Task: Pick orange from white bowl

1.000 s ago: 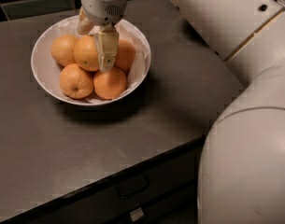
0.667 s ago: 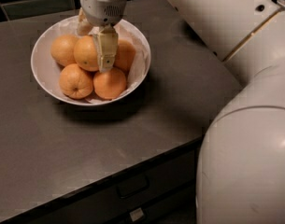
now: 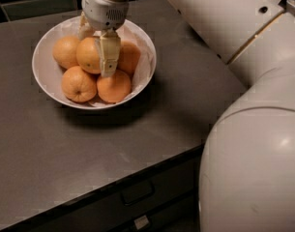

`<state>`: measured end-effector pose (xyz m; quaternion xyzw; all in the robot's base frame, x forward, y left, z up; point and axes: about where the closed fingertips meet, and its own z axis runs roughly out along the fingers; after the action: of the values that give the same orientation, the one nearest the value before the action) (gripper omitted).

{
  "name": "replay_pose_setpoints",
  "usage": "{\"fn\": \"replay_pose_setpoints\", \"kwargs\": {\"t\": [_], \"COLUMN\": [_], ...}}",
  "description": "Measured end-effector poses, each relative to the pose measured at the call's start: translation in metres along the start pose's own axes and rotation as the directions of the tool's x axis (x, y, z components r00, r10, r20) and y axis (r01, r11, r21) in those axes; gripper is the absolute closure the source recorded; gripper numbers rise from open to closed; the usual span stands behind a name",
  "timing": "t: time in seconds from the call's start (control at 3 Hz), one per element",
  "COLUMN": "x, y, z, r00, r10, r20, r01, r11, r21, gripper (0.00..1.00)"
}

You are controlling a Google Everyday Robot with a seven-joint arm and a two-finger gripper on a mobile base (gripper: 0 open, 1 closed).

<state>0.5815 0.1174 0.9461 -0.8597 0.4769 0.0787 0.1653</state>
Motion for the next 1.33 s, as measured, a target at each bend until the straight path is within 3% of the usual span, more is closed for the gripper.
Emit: {"fn": "replay_pose_setpoints", "kwargs": {"t": [1.0, 1.33], "x": [-0.001, -0.008], "y": [0.001, 0.000], "z": [0.007, -0.005], "r00": [1.000, 1.000], "r10": [-0.002, -0.009], "r20": [0.007, 0.017], "r01": [0.002, 0.009], "r11": [0.9999, 0.9989], "r21": [-0.015, 0.046], "gripper": [0.89, 1.00]}}
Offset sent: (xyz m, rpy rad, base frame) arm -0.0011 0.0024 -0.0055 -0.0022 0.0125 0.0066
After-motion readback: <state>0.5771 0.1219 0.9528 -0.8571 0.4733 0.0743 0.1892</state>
